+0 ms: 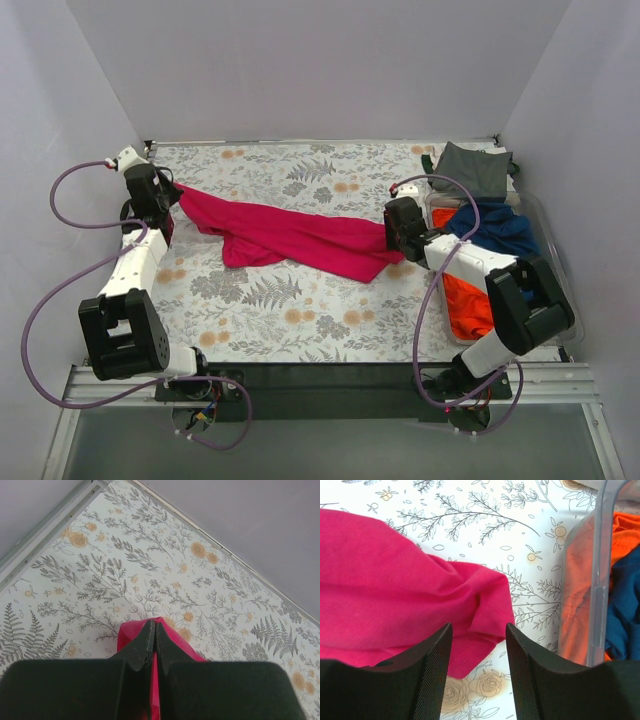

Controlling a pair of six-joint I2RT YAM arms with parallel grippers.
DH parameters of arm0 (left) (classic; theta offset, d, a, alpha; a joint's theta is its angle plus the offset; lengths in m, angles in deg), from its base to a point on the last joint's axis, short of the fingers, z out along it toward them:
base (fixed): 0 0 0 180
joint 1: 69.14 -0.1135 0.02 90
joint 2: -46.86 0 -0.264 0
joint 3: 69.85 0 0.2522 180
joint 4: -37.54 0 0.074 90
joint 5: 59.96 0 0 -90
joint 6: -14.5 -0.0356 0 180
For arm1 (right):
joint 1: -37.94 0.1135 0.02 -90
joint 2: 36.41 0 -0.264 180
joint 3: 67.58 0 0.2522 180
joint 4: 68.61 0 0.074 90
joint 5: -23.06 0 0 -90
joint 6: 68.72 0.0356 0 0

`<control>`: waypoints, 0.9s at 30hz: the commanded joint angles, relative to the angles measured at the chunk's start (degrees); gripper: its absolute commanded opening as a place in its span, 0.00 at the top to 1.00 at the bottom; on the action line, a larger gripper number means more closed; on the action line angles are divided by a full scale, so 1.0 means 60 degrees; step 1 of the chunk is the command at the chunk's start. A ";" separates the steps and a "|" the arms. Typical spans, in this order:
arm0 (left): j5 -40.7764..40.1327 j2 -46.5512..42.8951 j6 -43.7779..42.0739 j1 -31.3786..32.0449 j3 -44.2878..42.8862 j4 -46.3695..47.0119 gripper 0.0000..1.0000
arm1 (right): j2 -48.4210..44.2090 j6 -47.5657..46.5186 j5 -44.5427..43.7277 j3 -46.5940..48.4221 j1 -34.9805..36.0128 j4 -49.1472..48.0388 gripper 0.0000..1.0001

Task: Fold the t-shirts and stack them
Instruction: Flatten the tshirt out

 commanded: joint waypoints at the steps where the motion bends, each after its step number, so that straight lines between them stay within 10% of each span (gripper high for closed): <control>1: 0.0072 -0.0221 -0.0111 -0.0102 0.0037 0.0201 1.00 | 0.0484 -0.0309 -0.0312 0.0487 -0.0111 -0.0289 0.59; 11: 0.0102 -0.0206 -0.0082 -0.0175 0.0095 0.0245 1.00 | 0.0984 -0.0470 -0.0268 0.0649 -0.0346 -0.0347 0.70; 18: 0.0175 -0.0177 -0.0052 -0.0205 0.0095 0.0274 1.00 | 0.0384 -0.0514 -0.0355 0.0385 -0.0346 -0.0274 0.98; 27: 0.0160 -0.0440 0.0313 -0.0585 -0.0181 0.0202 1.00 | -0.0799 -0.1449 -0.0691 0.1863 -0.0360 0.0179 0.99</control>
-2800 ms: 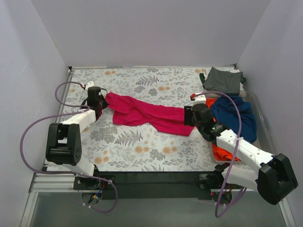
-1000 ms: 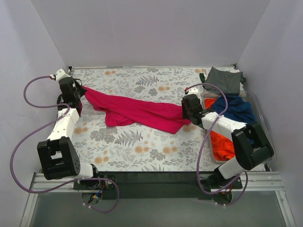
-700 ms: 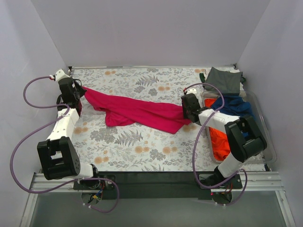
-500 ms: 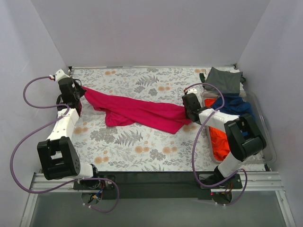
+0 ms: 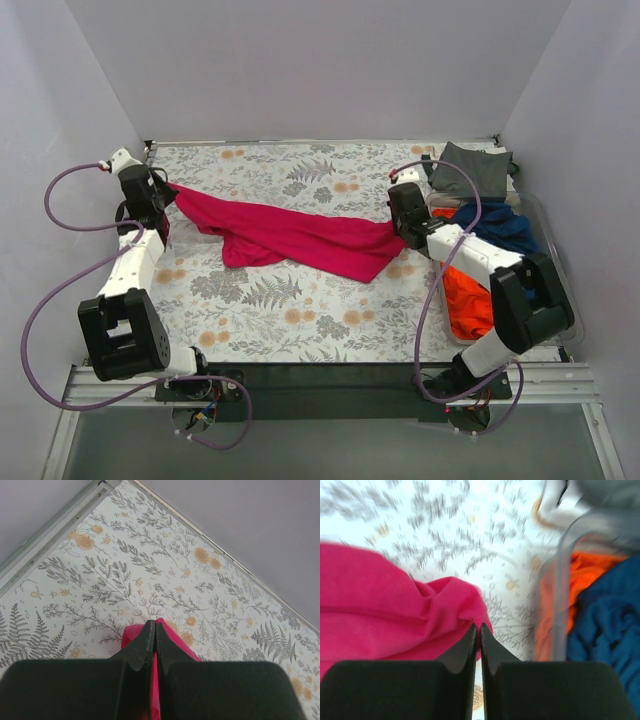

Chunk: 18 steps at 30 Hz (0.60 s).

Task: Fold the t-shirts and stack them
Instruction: Flatten the tshirt out

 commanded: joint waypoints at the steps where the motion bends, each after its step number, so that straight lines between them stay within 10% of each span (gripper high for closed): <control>1: 0.0018 -0.0502 0.0292 -0.0479 -0.0299 0.0049 1.00 | -0.1272 -0.0704 -0.0594 0.1233 -0.0032 -0.0151 0.99; 18: 0.0853 -0.1938 0.0937 -0.1521 -0.2247 -0.1153 1.00 | -0.4903 -0.2610 -0.1840 0.2657 -0.0179 -0.0020 0.99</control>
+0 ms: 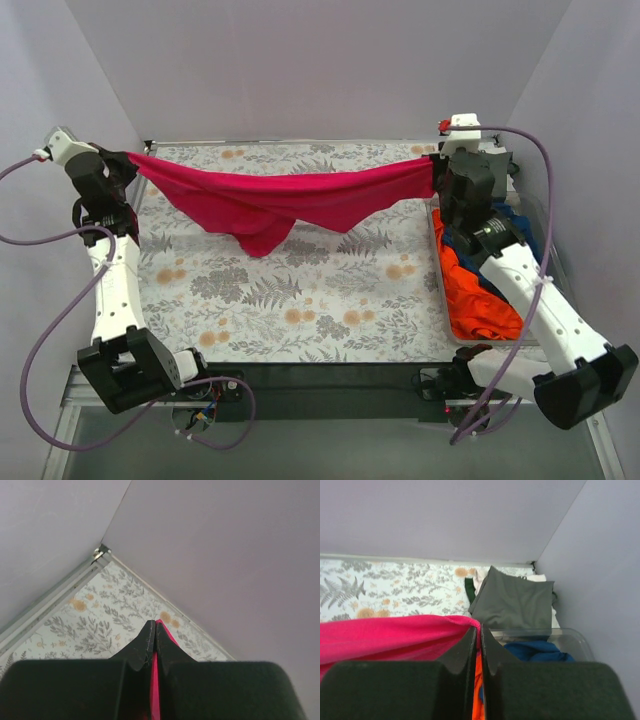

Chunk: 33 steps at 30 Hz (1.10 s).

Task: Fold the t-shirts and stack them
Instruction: Flatten the tshirt out

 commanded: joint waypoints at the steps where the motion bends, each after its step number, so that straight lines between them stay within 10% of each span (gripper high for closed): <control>1: 0.0274 -0.0543 0.0041 -0.0140 -0.0740 -0.0399 1.00 | -0.1154 -0.0399 -0.0532 0.0431 -0.0066 -0.0289 0.99; 12: 0.1445 -0.0662 0.0363 -0.0155 -0.0420 -0.0138 1.00 | -0.2432 0.0478 0.0666 -0.0270 -0.0066 0.0296 0.99; 23: 0.1797 0.1901 0.0393 -0.0141 0.1074 0.1443 1.00 | 0.3407 0.1505 0.1490 0.0356 -0.0359 -0.0889 0.99; 27: 0.2237 0.2196 0.0232 -0.0068 0.1675 0.2176 1.00 | 0.4090 0.1783 0.2320 0.0859 -0.0214 -0.0859 0.57; 33: 0.2311 0.2021 -0.0002 0.0064 0.2379 0.2632 1.00 | 0.3166 0.2324 0.4269 -0.0636 0.0796 -0.1344 0.52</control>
